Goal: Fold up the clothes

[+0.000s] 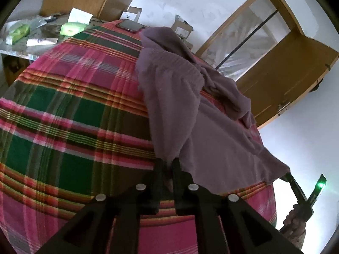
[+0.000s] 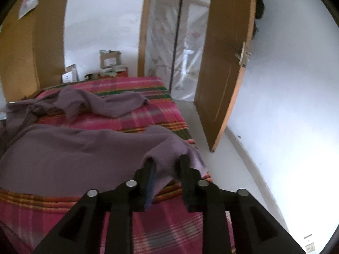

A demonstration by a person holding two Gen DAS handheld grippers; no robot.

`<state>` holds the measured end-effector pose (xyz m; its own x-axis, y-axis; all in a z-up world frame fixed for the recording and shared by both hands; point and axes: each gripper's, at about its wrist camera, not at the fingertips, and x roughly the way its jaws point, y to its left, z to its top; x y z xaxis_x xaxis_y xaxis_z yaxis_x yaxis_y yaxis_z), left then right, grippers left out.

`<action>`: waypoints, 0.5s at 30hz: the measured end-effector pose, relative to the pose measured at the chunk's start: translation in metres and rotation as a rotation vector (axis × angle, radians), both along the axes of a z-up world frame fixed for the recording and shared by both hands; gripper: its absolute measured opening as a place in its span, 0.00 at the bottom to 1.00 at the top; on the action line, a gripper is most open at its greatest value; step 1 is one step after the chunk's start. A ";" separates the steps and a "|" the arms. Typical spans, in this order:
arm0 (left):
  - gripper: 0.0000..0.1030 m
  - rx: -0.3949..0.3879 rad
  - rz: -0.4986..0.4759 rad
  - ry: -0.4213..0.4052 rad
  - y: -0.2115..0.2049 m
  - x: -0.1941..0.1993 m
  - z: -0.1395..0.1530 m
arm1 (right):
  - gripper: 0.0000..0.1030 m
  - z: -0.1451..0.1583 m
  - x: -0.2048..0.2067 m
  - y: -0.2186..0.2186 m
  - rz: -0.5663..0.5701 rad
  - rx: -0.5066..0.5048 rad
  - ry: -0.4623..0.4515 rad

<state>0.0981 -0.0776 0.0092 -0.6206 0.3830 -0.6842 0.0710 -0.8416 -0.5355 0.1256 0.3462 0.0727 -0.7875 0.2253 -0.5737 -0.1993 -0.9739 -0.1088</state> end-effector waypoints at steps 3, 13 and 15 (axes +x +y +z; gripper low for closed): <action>0.10 0.021 -0.001 -0.008 -0.007 -0.001 -0.004 | 0.25 0.010 0.008 -0.024 0.066 -0.027 0.029; 0.16 0.101 -0.019 0.015 -0.029 -0.002 -0.011 | 0.32 0.016 -0.026 -0.144 0.515 -0.266 -0.019; 0.17 0.109 -0.021 0.014 -0.033 -0.003 -0.012 | 0.32 0.011 -0.038 -0.172 0.597 -0.299 -0.044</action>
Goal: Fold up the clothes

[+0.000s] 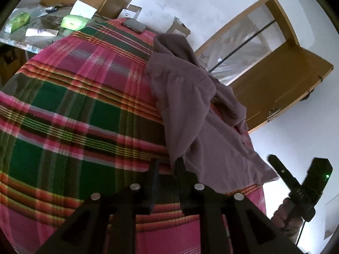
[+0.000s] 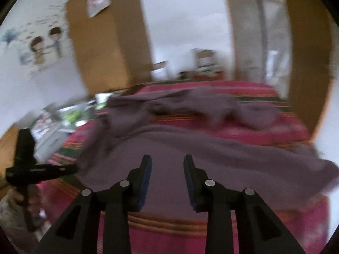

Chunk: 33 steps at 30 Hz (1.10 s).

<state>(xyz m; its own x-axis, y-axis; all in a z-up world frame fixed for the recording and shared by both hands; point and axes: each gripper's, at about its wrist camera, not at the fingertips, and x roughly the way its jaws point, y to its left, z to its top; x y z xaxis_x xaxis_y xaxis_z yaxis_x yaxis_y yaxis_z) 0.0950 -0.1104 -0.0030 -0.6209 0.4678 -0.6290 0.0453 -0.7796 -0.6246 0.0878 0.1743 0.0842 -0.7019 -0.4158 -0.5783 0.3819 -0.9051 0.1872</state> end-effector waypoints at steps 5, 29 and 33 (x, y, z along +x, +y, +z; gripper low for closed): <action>0.17 0.006 -0.010 -0.022 -0.008 -0.006 -0.005 | 0.36 -0.013 -0.025 -0.061 0.166 -0.074 -0.070; 0.26 0.061 0.034 -0.061 -0.058 -0.054 -0.006 | 0.18 -0.047 -0.091 -0.181 0.257 -0.121 -0.193; 0.28 0.126 0.034 -0.058 -0.072 -0.073 0.001 | 0.10 -0.038 -0.078 -0.189 0.306 -0.101 -0.139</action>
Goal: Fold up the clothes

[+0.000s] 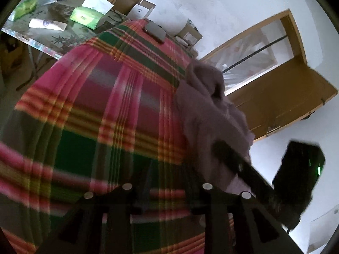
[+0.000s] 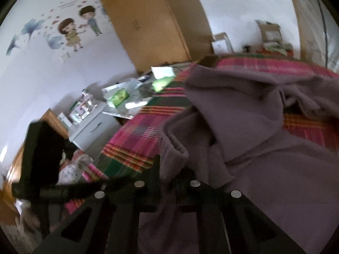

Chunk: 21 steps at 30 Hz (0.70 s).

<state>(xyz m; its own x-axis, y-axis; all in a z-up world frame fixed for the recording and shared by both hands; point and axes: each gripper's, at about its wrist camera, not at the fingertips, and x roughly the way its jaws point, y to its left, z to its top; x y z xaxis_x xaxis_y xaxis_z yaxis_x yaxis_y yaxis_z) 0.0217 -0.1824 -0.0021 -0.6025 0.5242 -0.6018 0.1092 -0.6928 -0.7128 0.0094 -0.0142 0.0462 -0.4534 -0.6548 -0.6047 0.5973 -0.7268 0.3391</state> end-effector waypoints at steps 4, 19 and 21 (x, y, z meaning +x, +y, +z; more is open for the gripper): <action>0.34 0.121 -0.004 0.011 -0.018 -0.020 0.002 | 0.10 0.013 0.018 -0.012 0.076 -0.015 0.048; 0.44 0.060 -0.264 -0.108 0.003 -0.095 -0.001 | 0.10 -0.002 0.050 -0.037 0.200 0.031 0.040; 0.44 0.037 -0.282 -0.129 0.009 -0.107 -0.004 | 0.09 -0.004 0.051 -0.038 0.201 0.031 0.034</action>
